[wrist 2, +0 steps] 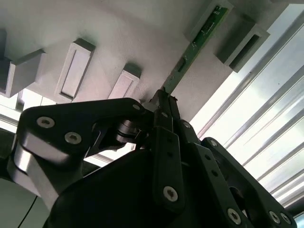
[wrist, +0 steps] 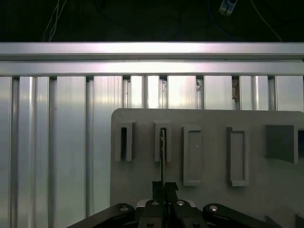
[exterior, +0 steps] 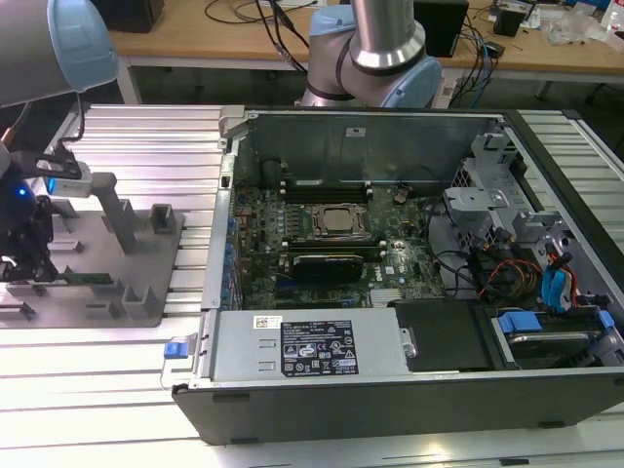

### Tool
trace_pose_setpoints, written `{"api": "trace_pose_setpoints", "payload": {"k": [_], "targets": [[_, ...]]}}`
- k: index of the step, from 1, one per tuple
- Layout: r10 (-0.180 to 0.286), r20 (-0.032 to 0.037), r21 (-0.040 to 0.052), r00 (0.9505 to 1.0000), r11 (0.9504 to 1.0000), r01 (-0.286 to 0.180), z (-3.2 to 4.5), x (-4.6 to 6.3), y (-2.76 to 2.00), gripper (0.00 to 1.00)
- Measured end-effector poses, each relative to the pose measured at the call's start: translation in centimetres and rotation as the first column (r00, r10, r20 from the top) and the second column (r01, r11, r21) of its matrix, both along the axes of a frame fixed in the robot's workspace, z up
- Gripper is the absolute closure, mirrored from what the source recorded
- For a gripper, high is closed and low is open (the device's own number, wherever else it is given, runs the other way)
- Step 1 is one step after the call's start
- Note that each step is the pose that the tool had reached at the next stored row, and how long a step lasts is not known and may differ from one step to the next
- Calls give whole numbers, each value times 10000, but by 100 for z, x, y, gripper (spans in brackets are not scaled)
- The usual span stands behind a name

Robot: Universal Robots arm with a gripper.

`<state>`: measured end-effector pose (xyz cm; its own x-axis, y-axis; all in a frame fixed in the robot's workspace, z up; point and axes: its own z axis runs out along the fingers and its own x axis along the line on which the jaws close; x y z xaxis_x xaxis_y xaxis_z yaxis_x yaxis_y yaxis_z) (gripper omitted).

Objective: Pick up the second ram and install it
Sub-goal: 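Pick up the second ram and move it above second insertion slot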

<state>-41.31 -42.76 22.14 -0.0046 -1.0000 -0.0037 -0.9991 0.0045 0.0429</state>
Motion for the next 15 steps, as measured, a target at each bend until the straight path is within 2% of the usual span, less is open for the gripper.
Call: {"api": "trace_pose_setpoints", "payload": {"k": [7, 15], "targets": [[1, 0, 1, 10000, 10000, -1, 202, 0, 0, 91], [2, 0, 0, 10000, 10000, -2, 324, 1, 0, 91]]}}
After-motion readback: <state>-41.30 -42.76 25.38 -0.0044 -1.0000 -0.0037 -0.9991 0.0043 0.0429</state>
